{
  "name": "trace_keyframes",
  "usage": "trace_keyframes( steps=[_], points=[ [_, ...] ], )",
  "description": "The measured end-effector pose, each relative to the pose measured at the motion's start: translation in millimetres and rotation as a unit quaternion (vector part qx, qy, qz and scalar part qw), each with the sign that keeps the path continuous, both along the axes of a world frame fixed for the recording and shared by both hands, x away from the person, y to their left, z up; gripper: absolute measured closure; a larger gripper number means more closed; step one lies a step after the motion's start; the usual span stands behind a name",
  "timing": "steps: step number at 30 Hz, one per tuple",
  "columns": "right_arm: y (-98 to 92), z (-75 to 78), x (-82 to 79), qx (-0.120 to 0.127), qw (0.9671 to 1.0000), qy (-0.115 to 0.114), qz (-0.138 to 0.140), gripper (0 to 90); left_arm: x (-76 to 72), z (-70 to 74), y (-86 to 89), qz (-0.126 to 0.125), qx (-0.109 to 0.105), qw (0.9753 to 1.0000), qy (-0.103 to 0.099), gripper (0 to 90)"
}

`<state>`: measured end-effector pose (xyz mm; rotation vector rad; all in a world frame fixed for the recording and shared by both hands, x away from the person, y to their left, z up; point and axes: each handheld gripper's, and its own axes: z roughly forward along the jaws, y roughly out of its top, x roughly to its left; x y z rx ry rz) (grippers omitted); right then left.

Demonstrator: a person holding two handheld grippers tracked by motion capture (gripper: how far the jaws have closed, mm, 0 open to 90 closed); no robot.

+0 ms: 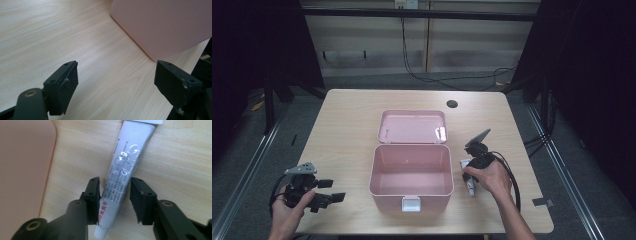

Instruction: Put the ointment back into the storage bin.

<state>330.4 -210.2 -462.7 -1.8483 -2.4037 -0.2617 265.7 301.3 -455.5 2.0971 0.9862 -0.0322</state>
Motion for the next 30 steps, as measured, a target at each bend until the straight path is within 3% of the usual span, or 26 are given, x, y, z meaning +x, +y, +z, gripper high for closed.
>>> trace_keyframes(
  steps=[9,17,30],
  points=[
    [4.6,-4.2,-0.5,-0.026,0.9996,0.005,0.012,67.2,0.0,0.0,0.1,0.002,0.0,1.0,-0.001,19.1],
    [10.9,-4.0,1.7,-0.052,0.997,0.004,0.058,68.6,0.0,0.1,0.3,0.0,-0.003,1.0,-0.002,19.1],
    [6.3,1.5,-0.7,-0.042,0.9957,0.004,0.082,71.9,0.2,0.1,0.5,0.001,-0.001,1.0,-0.003,19.1]
  ],
)
